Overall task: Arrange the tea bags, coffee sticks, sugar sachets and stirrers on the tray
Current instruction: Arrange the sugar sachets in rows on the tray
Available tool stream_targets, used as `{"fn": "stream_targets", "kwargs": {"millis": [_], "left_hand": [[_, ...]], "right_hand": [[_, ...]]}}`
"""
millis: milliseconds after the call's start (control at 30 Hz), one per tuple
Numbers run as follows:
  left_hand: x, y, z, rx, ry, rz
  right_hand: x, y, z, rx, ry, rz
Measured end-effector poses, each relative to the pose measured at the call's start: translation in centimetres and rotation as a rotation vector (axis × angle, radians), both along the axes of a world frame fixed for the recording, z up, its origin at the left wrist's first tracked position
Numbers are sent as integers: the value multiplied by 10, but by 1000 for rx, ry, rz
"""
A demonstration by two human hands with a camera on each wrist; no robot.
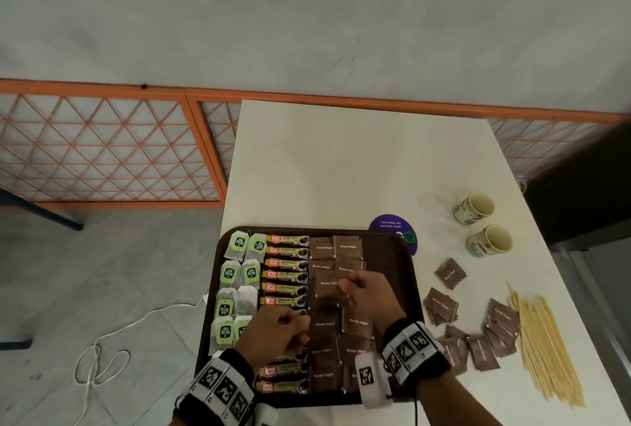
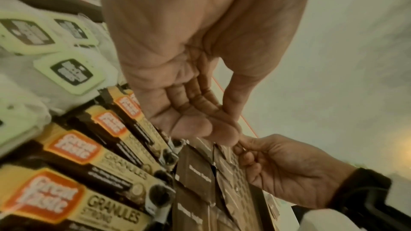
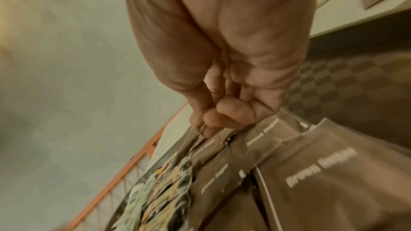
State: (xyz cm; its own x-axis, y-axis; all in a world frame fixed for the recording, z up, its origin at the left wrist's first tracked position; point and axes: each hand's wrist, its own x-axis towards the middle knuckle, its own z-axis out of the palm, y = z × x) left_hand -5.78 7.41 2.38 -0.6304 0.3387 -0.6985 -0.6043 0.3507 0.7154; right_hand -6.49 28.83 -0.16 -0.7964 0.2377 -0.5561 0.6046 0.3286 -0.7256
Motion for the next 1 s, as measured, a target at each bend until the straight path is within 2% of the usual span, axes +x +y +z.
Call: {"fn": "stream_targets", "kwargs": {"millis": [167, 300, 367, 467, 533, 600, 667, 833, 1000], "left_hand": [[0, -16, 0, -60, 16, 16], [1, -14, 3, -64, 48, 2], [-1, -8, 5, -59, 61, -15], [-3, 9, 7, -65, 104, -75], [-3, 23, 8, -64, 147, -120], [-2, 36, 9, -59, 175, -158], [1, 50, 12, -56, 206, -185], [24, 76, 21, -92, 261, -337], [46, 85, 21, -103, 186, -291]], "right_hand": [[-34, -3, -11, -29, -18, -12], [-29, 3, -12, 325, -75, -26], [-11, 14, -5, 362, -80, -33], [19, 51, 5, 408, -105, -79], [31, 90, 8, 500, -125, -175], [33, 131, 8, 587, -130, -262], [28, 166, 3, 636, -122, -258], [14, 202, -17, 583, -169, -45], [9, 210, -30, 460, -109, -144]]}}
